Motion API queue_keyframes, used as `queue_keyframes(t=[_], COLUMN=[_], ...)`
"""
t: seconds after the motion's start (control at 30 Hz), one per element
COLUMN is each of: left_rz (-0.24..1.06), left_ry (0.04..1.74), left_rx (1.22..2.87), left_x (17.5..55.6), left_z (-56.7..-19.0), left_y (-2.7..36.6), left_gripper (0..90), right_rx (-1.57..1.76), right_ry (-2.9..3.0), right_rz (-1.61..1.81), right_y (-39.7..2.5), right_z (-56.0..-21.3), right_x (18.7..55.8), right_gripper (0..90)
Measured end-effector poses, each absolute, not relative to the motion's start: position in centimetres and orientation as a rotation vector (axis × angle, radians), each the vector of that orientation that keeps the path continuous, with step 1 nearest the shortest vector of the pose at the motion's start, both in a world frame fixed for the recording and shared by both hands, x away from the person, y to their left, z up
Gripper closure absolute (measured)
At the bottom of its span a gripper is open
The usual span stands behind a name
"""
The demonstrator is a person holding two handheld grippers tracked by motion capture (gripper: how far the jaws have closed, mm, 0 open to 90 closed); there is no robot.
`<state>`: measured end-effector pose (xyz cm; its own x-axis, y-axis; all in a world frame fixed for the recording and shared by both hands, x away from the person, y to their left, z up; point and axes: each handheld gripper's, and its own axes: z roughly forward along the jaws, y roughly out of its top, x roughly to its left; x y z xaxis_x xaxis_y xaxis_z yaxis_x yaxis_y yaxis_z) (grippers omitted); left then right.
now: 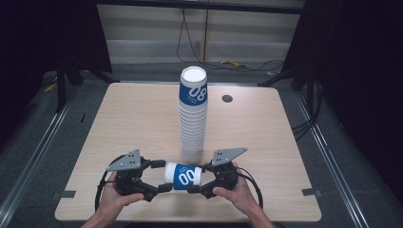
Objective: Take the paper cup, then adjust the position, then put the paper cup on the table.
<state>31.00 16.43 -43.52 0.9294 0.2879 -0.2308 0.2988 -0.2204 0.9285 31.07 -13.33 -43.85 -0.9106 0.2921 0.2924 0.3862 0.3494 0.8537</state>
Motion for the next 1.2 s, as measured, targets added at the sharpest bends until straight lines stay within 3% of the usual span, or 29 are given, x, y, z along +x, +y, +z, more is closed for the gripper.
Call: queue_keyframes(t=[0.4, 1.03, 1.2], left_rz=[-0.001, -0.127, -0.090], left_ry=[0.408, 0.394, 0.391], left_rx=[1.791, 1.777, 1.782], left_x=[30.7, 31.1, 30.9], left_z=[-42.9, -43.5, -43.9], left_y=[16.2, 15.9, 15.6], left_gripper=[15.6, 11.3, 10.0], right_rx=[-0.593, -0.546, -0.548], right_ry=[-2.491, -2.446, -2.451], right_rz=[-1.669, -1.754, -1.792], right_y=[-12.9, -12.3, -12.2], right_z=[-43.8, -43.5, -43.5], right_x=[29.9, 29.6, 29.6], right_gripper=[28.7, 29.0, 29.1])
